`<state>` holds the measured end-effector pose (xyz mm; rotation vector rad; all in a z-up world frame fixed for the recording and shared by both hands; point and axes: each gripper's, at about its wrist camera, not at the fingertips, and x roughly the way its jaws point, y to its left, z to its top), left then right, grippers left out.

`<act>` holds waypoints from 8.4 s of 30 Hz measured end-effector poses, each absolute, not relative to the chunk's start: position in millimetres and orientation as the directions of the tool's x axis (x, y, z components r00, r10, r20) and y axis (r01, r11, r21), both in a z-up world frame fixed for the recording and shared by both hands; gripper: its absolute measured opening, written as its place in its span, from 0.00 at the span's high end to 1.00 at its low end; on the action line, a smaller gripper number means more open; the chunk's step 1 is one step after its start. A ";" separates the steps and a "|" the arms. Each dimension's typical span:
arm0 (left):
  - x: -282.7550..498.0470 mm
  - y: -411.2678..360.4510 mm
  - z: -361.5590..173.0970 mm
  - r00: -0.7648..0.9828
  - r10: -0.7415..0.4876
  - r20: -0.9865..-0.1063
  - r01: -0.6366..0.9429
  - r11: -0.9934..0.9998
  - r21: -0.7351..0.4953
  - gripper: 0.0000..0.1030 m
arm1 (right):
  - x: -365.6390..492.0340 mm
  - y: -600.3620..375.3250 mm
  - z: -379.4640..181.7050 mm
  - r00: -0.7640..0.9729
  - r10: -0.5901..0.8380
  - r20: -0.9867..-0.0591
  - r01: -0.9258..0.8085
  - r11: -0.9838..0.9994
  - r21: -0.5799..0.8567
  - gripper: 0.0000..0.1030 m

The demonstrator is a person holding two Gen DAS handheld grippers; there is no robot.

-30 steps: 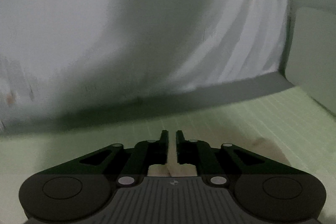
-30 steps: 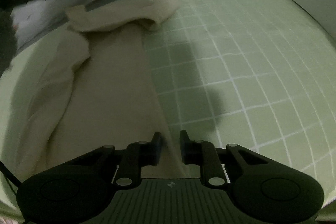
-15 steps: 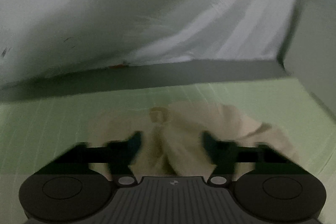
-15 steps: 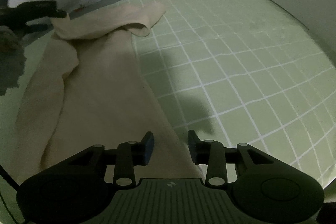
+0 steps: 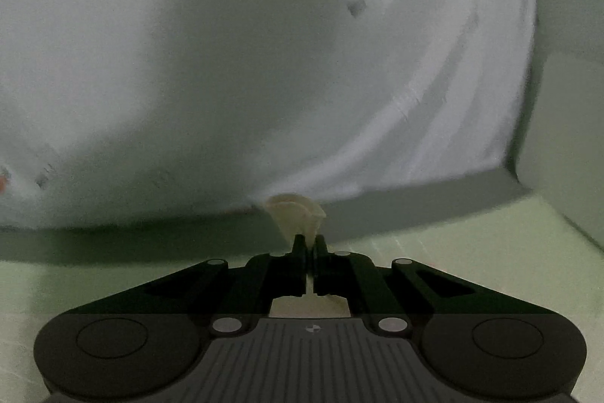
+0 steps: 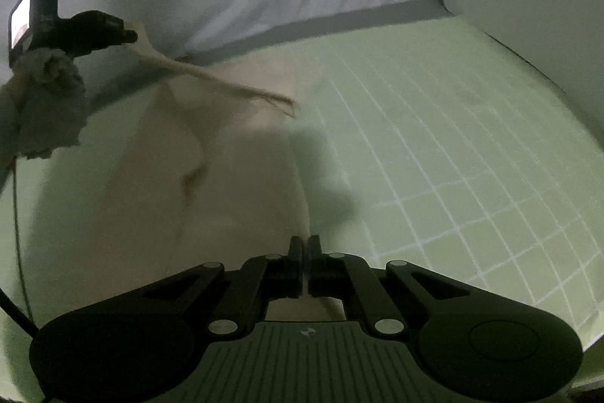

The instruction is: Fold clothes

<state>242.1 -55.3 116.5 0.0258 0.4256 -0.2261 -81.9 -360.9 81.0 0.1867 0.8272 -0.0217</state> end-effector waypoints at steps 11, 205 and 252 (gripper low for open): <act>214.8 28.0 140.8 0.951 -0.020 -0.310 0.049 0.995 0.084 0.97 | -94.1 -300.1 84.9 0.664 0.059 -0.746 -0.101 0.995 -0.011 0.97; 88.3 103.6 -3.7 0.784 0.001 -0.621 -0.554 0.453 -0.699 0.25 | 80.8 -316.2 28.6 0.354 0.582 -0.732 -0.624 0.730 0.279 0.53; 105.2 255.9 -12.6 0.723 -0.345 -0.599 -0.223 0.704 -0.674 0.23 | 65.7 -134.5 229.9 0.987 -0.100 -0.123 0.127 0.963 0.237 0.96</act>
